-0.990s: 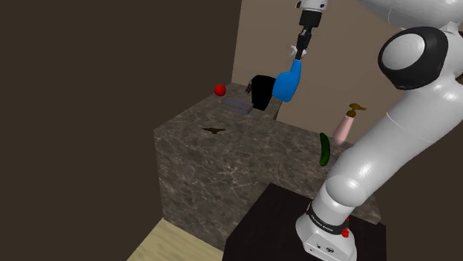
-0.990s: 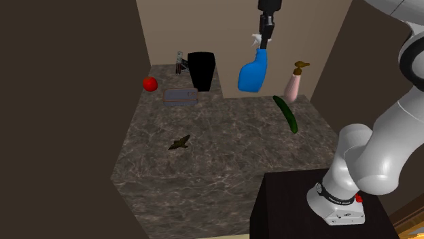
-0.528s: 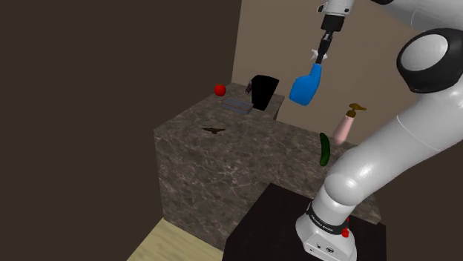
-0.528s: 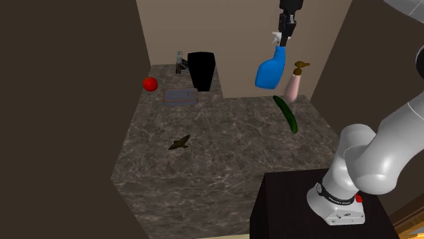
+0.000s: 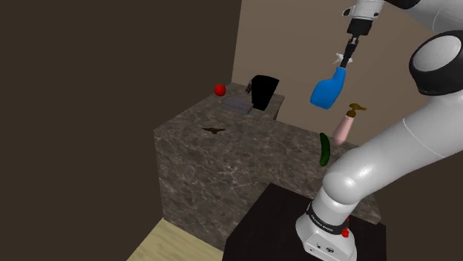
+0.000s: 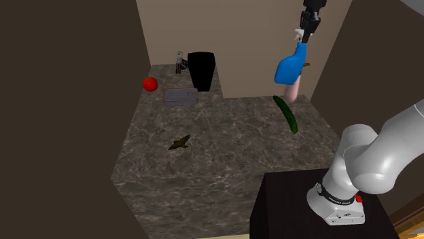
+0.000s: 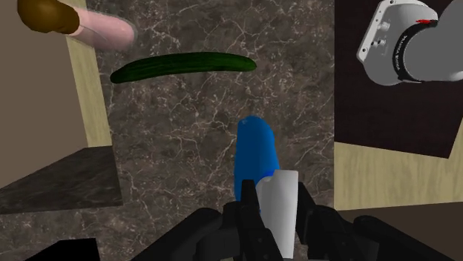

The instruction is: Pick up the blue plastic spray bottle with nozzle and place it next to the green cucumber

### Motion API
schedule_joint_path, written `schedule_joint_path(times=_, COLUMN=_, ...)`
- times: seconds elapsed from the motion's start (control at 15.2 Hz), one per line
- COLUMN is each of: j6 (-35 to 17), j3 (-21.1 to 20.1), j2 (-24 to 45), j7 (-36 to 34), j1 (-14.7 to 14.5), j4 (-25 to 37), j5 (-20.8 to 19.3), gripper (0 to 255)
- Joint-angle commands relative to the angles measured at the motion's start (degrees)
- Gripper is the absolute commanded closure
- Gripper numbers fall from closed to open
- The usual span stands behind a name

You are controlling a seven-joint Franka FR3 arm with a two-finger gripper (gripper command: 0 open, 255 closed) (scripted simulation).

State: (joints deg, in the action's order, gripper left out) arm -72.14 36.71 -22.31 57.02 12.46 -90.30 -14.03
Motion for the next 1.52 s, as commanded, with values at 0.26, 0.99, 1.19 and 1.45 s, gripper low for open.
schedule_joint_path(times=0.26, j6=0.68, j3=6.98, j2=0.09, j7=9.45, j1=1.57, j4=2.67, j5=-2.28, gripper=255)
schedule_joint_path(times=0.99, j6=0.26, j3=31.73, j2=10.44, j7=31.64, j1=-1.32, j4=14.12, j5=1.95, gripper=255)
schedule_joint_path(times=1.19, j6=-0.85, j3=44.66, j2=16.00, j7=38.48, j1=-6.06, j4=16.29, j5=7.01, gripper=255)
schedule_joint_path(times=1.45, j6=-3.94, j3=34.80, j2=10.32, j7=34.44, j1=-0.80, j4=10.43, j5=1.85, gripper=255)
